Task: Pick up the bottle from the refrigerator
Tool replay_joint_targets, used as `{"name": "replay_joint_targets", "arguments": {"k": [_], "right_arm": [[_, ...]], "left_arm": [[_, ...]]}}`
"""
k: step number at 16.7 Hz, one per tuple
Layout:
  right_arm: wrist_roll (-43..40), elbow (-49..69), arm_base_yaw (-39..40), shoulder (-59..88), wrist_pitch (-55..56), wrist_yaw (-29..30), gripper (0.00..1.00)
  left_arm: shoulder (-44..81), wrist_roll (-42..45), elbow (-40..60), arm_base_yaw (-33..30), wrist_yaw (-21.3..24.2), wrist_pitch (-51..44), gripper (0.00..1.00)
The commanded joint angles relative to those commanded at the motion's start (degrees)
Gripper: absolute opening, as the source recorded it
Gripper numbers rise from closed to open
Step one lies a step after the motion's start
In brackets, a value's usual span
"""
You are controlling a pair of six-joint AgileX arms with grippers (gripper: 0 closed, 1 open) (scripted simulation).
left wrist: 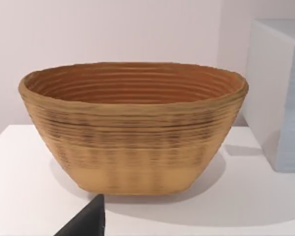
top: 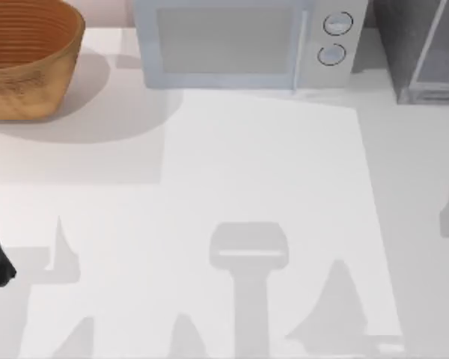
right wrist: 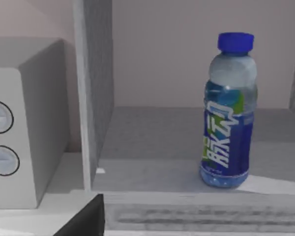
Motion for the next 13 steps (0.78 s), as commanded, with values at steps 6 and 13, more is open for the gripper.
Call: {"name": "replay_joint_targets", "arguments": {"k": [6,13], "right_arm": [[0.5,2.5,-9.0,30.8,26.4,-8.6,1.0],[0.7,4.8,-15.2,51.4,45.4,-14.6,1.0]], "left_arm": [[0.0,0.0,0.0,0.0,0.0,0.0,1.0],[0.0,0.0,0.0,0.0,0.0,0.0,1.0]]}}
